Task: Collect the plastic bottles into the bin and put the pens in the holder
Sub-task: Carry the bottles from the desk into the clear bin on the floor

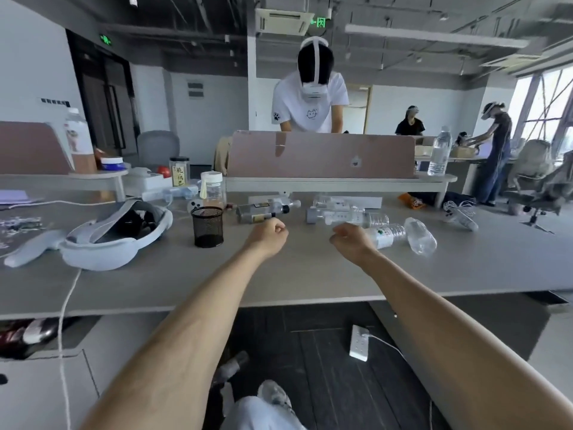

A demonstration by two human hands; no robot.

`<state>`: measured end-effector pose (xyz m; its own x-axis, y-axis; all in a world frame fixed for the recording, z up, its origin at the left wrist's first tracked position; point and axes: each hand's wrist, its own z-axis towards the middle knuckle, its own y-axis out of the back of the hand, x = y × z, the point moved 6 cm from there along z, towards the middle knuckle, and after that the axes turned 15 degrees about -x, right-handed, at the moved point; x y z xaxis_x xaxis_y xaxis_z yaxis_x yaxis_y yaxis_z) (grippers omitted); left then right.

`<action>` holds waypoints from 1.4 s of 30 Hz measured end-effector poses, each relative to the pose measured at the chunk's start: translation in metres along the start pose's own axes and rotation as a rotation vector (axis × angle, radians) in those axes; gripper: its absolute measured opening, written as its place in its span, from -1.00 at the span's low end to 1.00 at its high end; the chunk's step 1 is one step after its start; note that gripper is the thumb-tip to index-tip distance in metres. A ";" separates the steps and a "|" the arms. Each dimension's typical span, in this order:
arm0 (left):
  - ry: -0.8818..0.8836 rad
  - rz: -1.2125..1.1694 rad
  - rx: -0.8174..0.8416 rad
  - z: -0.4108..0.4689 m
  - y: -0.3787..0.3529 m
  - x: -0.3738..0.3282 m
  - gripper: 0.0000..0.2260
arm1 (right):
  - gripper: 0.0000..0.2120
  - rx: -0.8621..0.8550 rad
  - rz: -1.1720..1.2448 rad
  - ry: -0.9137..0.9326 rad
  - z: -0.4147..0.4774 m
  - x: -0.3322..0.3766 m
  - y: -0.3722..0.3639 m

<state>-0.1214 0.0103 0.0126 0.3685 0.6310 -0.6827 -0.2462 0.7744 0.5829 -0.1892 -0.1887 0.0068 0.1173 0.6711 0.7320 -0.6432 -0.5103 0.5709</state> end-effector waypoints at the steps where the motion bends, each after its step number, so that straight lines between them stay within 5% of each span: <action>1: 0.004 -0.001 -0.002 0.006 -0.003 0.006 -0.75 | -0.56 0.021 -0.017 0.014 0.008 -0.001 -0.007; 13: 0.031 0.028 0.125 0.079 -0.105 0.030 -0.73 | -0.28 0.130 -0.846 0.243 0.138 -0.085 0.009; 21: -0.012 -0.005 0.148 0.119 -0.141 0.022 -0.70 | -0.43 0.265 -1.013 0.500 0.157 -0.088 -0.030; 27: 0.040 0.052 0.033 0.141 -0.105 0.055 -0.62 | -0.24 0.089 -0.525 0.362 0.162 -0.048 -0.050; 32: -0.041 0.165 0.018 0.163 -0.088 0.079 -0.64 | -0.69 0.001 0.118 0.019 0.170 -0.017 -0.091; 38: -0.116 0.387 0.054 0.218 -0.096 0.100 -0.41 | -0.56 0.190 0.621 -0.314 0.170 -0.012 -0.142; 42: -0.241 0.688 0.098 0.258 -0.110 0.105 -0.30 | -0.74 0.167 0.707 -0.333 0.178 -0.026 -0.146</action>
<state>0.1754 -0.0208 -0.0101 0.3494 0.9362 -0.0392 -0.4159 0.1924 0.8888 0.0361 -0.2269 -0.0292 -0.0392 -0.0243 0.9989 -0.5306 -0.8466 -0.0414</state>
